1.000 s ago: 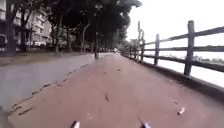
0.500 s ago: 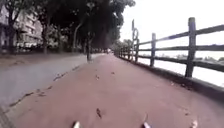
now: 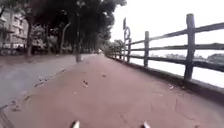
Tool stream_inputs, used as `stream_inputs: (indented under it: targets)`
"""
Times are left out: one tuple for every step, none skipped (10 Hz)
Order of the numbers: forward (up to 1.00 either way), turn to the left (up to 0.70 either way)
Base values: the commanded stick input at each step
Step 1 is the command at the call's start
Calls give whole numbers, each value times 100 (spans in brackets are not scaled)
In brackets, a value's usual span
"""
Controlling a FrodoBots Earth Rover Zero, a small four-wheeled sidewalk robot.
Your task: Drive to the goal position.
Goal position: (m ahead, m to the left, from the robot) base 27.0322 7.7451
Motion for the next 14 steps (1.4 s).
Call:
stream_inputs:
  targets:
    - [70,0]
    - [70,0]
    - [70,0]
    - [70,0]
    - [70,0]
    - [70,0]
    - [70,0]
    - [70,-5]
    - [70,-26]
    - [70,-34]
    - [70,-34]
    - [70,-34]
    - [70,-34]
    - [70,-11]
